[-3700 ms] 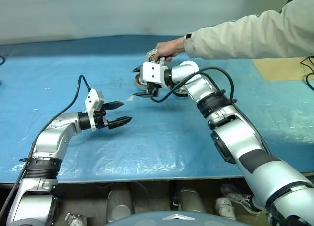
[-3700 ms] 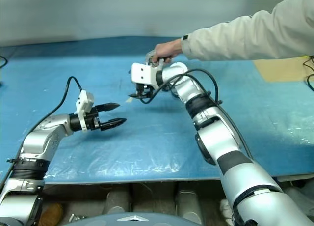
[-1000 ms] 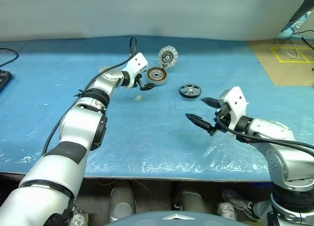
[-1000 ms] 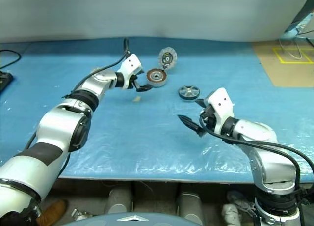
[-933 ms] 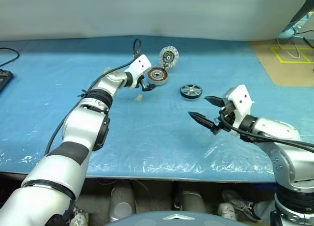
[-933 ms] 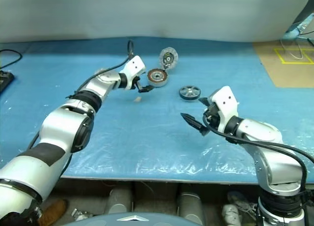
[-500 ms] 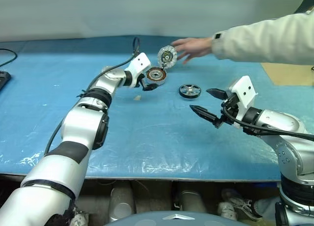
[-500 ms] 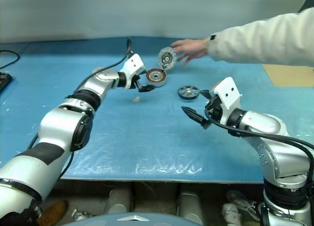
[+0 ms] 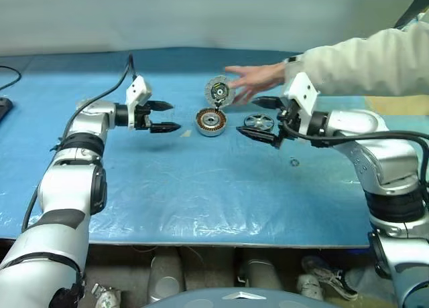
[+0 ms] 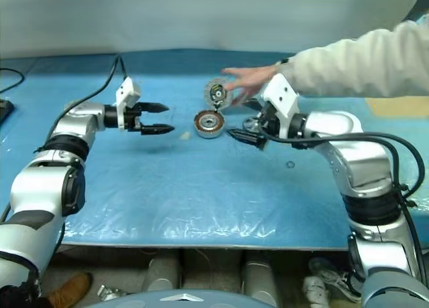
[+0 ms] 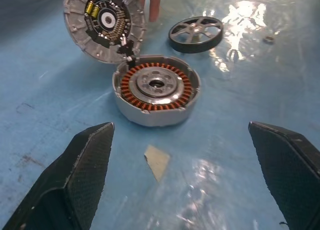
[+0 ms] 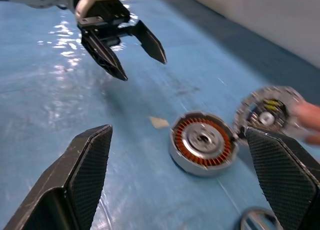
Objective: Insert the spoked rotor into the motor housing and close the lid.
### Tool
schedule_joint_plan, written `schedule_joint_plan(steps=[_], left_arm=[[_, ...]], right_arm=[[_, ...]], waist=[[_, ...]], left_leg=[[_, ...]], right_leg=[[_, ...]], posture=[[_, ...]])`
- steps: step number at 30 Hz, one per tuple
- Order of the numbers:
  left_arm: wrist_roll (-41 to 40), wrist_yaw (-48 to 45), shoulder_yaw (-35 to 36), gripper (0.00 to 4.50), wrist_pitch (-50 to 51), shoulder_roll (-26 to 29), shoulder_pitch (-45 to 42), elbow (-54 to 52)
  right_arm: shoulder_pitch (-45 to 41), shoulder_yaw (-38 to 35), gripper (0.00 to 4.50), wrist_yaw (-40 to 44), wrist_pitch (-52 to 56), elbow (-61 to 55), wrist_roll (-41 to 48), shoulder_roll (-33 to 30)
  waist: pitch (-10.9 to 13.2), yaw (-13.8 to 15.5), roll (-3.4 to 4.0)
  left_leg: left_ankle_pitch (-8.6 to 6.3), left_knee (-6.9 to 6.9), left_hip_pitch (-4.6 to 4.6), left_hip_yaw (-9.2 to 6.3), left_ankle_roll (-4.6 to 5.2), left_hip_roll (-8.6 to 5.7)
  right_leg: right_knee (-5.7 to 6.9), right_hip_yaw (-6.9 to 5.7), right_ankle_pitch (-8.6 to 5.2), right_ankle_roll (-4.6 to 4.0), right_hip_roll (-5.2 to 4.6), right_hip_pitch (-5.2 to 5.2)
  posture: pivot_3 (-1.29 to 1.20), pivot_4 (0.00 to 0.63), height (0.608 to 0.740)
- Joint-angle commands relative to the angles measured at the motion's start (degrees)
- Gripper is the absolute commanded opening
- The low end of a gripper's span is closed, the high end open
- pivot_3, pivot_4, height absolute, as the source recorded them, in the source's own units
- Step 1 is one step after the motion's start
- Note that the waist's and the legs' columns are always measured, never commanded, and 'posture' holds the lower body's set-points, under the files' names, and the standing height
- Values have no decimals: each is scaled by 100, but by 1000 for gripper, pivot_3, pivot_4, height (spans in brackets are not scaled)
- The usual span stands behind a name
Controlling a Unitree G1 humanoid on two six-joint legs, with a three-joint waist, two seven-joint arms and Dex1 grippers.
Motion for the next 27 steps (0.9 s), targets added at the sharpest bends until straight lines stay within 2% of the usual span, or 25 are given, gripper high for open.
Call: schedule_joint_plan(steps=[1, 5, 8, 15, 20, 27], left_arm=[[-414, -221, -3, 4500, 526, 145, 826, -1429], [-821, 157, 97, 4500, 1293, 200, 1737, -2868], [-1090, 540, 197, 4500, 1712, 193, 2278, -3689], [-1409, 1104, 155, 4500, 2174, 192, 2822, -4558], [-1562, 1291, 116, 4500, 2326, 243, 3025, -4890], [-1675, 1466, 53, 4500, 2413, 259, 3185, -5126]], right_arm=[[-391, 717, 4470, 279, -781, 828, -597, 236], [-963, 1466, 4470, 661, -1684, 2071, -1202, 786], [-1892, 1987, 4470, 578, -2943, 4169, -2054, 1536], [-3168, 2028, 4470, 372, -4430, 7387, -2870, 2458], [-3415, 1973, 4470, 364, -4908, 8331, -3280, 2608], [-3450, 1900, 4470, 176, -5076, 8801, -3693, 2806]], waist=[[-1, -9, 1], [0, -21, 1], [1, -81, 2], [1, -153, 1], [1, -170, 2], [1, -181, 2]], left_leg=[[0, 1, 1, 1, 0, 3], [0, 10, -13, 4, 0, 18], [0, 38, -35, 4, 0, 34], [0, 50, -63, 8, 0, 35], [1, 45, -78, 7, 1, 48], [0, 50, -70, 8, 1, 50]], right_leg=[[2, 0, -2, -4, 1, 0], [12, -9, -17, -29, 8, -11], [43, -11, -20, -35, 18, -39], [39, -16, -20, -39, 17, -50], [40, -30, -22, -42, 24, -68], [57, -25, -30, -56, 25, -72]], posture=[[0, 150, 740], [0, 150, 740], [0, 150, 740], [0, 150, 740], [0, 150, 740], [0, 150, 740]])
